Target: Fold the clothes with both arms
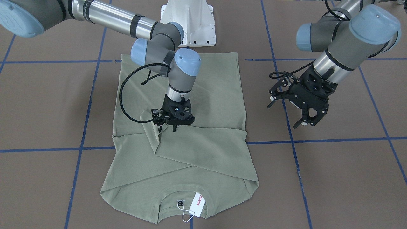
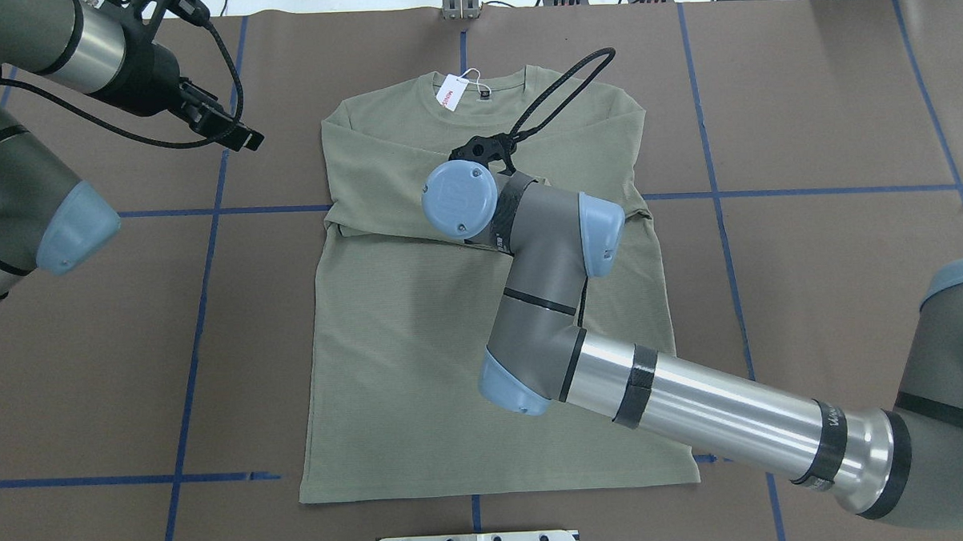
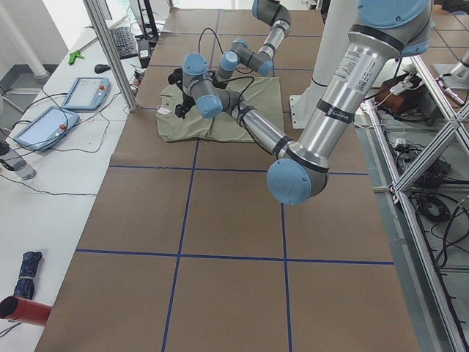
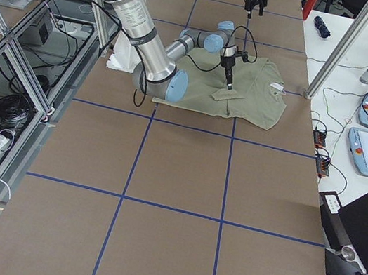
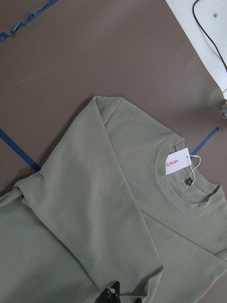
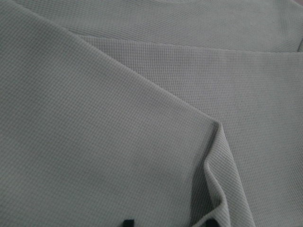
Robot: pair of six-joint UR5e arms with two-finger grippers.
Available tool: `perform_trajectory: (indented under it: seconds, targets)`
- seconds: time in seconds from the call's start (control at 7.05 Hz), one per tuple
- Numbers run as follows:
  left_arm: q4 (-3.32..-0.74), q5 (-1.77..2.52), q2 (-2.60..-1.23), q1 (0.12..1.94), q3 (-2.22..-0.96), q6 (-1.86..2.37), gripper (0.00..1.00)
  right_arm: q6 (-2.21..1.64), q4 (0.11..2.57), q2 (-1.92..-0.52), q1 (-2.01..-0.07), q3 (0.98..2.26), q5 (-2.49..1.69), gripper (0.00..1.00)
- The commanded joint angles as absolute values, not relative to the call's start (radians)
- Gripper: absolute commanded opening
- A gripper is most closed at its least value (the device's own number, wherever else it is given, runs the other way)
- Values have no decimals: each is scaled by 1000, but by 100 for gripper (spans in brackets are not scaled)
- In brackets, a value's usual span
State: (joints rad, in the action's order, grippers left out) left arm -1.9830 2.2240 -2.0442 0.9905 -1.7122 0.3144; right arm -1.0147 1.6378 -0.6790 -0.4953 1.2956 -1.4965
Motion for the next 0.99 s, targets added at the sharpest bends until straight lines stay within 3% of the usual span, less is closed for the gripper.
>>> perform_trajectory:
  seconds: [0.0,0.71,0.85]
  targets:
    - [-1983,2223,-2045,989,-1707,316,100,-1000,1640,-686,-494,1298,-1496,56]
    - [-1997,2223,-2043,988,-1703,318,100,-1000,1646,-701,-495,1315,-1503,55]
    - [-1997,2223,-2043,988,-1703,318,100,-1000,1669,-704,-495,1336,-1503,50]
